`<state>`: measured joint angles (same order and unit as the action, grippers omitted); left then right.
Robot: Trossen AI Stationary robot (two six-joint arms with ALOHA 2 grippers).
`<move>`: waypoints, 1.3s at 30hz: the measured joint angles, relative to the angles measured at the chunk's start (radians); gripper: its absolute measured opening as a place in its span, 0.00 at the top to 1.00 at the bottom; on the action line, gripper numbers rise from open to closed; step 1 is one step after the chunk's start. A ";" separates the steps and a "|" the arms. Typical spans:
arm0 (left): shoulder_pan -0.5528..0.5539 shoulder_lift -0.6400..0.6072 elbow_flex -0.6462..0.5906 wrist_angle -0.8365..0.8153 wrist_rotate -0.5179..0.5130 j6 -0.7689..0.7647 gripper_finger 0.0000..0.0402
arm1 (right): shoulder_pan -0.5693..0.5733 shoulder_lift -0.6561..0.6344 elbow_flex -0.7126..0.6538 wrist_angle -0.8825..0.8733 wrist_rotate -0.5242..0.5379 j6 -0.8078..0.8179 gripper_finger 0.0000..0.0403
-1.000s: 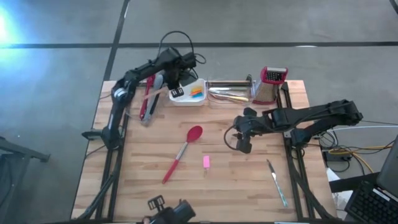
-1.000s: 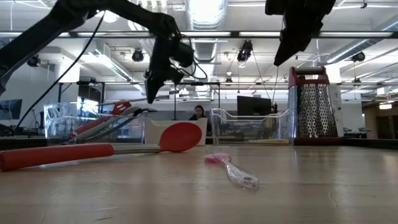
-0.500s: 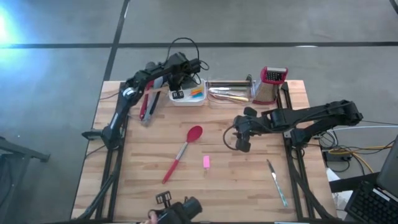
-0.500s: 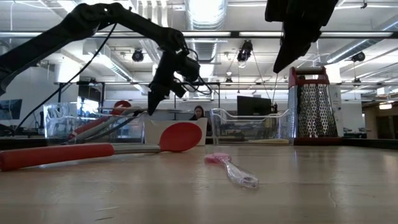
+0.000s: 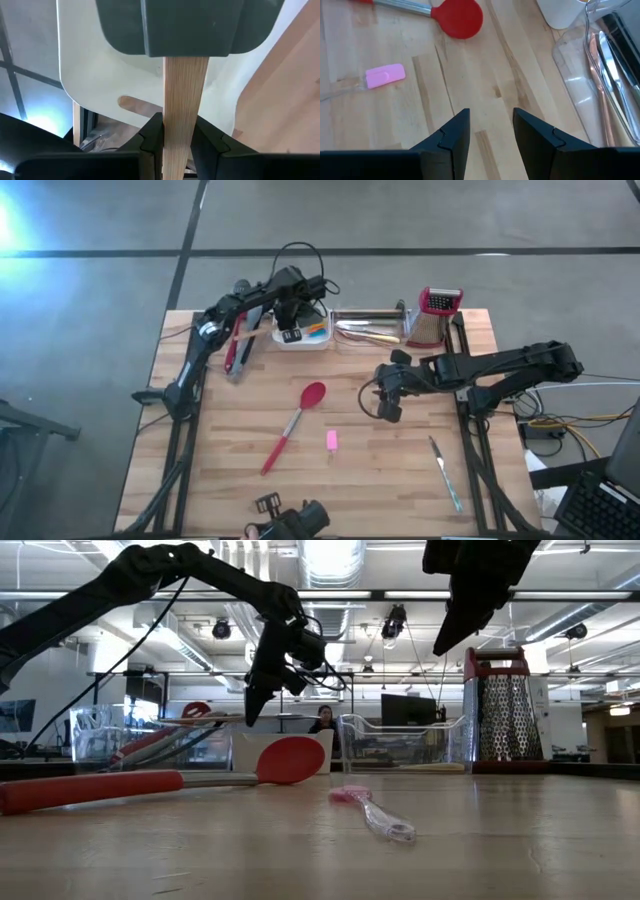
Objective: Pick & Place Kitchen Items
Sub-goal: Put the gray spatula into the white bin, then put the red serving spoon into the left transparent bin
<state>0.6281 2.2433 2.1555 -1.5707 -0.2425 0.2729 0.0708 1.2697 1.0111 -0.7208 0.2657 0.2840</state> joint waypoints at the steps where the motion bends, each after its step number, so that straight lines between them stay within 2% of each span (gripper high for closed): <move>1: 0.000 0.000 0.000 0.000 0.000 0.000 0.82 | 0.000 0.000 0.000 0.000 0.000 0.000 0.65; 7: -0.001 0.000 0.000 0.000 -0.003 0.003 0.81 | 0.001 0.000 0.000 0.000 0.000 0.000 0.64; 12: -0.002 0.000 0.000 0.010 -0.008 0.004 0.59 | 0.001 0.000 0.000 0.000 -0.001 0.002 0.63; 16: -0.003 0.000 0.000 0.019 -0.013 0.013 0.50 | 0.001 0.000 0.000 0.000 -0.001 0.004 0.63; 21: -0.006 0.000 0.014 0.009 -0.054 0.024 0.50 | 0.001 0.000 0.000 0.000 -0.001 0.004 0.65; 24: -0.006 -0.017 0.045 0.005 -0.095 0.023 0.50 | 0.001 0.000 0.000 0.000 -0.001 0.006 0.66; 28: -0.007 -0.071 0.114 0.000 -0.100 0.011 0.50 | 0.001 0.001 0.000 0.000 -0.002 0.031 0.65; 34: -0.035 -0.208 0.173 0.000 -0.034 -0.196 0.49 | 0.001 0.001 0.000 0.000 -0.004 0.057 0.63; 39: -0.148 -0.376 0.073 0.003 -0.036 -0.332 0.51 | 0.001 0.001 0.000 0.000 -0.004 0.058 0.62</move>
<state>0.4800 1.8677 2.2289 -1.5678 -0.2780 -0.0589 0.0715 1.2705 1.0111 -0.7211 0.2619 0.3419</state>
